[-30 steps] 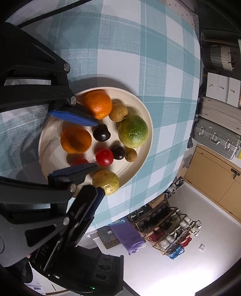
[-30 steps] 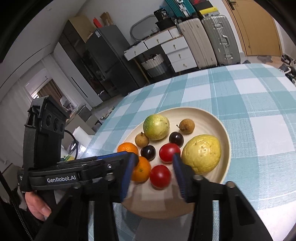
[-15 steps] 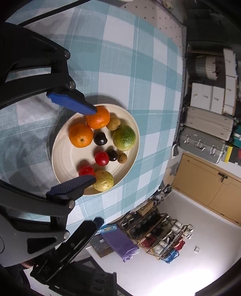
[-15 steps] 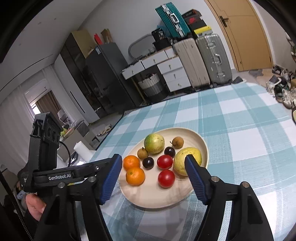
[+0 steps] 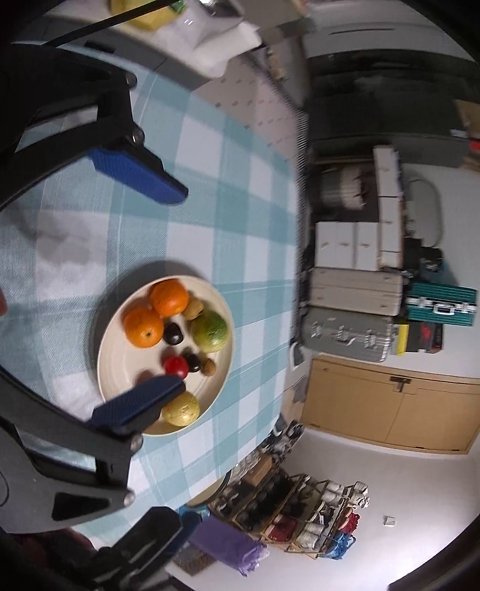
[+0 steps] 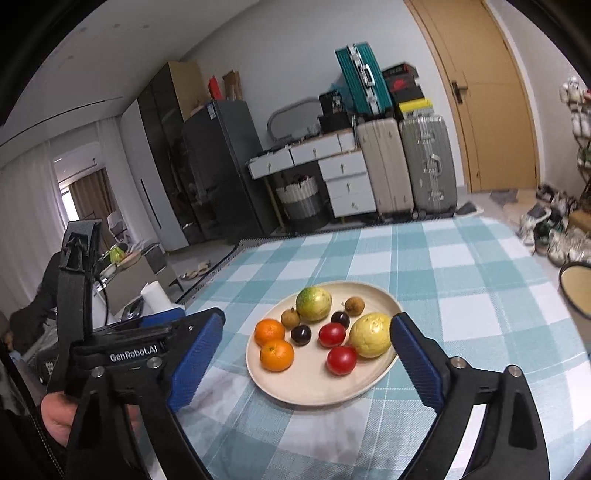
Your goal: Organize fruits
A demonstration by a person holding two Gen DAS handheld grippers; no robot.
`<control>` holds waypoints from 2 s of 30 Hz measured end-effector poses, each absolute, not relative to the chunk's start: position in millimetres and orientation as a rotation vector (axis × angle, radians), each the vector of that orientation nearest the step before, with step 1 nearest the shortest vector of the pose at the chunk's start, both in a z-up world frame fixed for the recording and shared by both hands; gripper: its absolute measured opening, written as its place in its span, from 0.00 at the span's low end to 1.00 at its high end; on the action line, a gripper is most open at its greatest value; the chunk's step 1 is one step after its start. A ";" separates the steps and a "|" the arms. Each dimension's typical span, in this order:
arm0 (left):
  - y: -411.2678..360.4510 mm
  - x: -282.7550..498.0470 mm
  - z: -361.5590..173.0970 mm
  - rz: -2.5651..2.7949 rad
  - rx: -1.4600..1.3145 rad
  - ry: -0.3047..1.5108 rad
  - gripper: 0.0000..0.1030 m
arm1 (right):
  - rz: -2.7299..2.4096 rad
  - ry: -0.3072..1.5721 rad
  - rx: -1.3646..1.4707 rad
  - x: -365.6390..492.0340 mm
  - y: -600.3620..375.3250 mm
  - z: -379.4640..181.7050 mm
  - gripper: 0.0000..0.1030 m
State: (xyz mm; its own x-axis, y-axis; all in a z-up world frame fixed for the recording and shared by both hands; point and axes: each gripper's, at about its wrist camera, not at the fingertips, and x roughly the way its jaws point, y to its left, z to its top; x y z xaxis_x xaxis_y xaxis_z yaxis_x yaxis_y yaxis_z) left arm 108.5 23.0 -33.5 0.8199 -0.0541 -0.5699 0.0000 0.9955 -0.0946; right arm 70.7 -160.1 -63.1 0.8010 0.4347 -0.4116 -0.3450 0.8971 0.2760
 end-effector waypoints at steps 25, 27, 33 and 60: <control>28.3 37.4 -35.4 0.059 -0.035 0.312 0.99 | 0.308 0.228 0.034 14.9 -145.3 -62.2 1.00; 29.2 35.9 -41.0 0.062 -0.024 0.310 0.99 | 0.296 0.227 0.018 11.9 -145.3 -66.3 1.00; 31.7 35.8 -60.1 0.068 0.000 0.326 0.99 | 0.271 0.223 -0.032 3.3 -147.3 -78.4 1.00; 31.7 41.8 -71.9 0.024 -0.009 0.318 0.99 | 0.250 0.323 -0.052 21.6 -153.6 -100.5 1.00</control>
State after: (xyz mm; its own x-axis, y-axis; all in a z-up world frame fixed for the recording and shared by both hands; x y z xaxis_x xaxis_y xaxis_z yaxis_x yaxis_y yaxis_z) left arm 41.8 31.7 -71.9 0.9496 0.0224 -0.3127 -0.0251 0.9997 -0.0047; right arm 21.6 -153.6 -100.5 0.9178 0.2352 -0.3199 -0.2516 0.9678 -0.0105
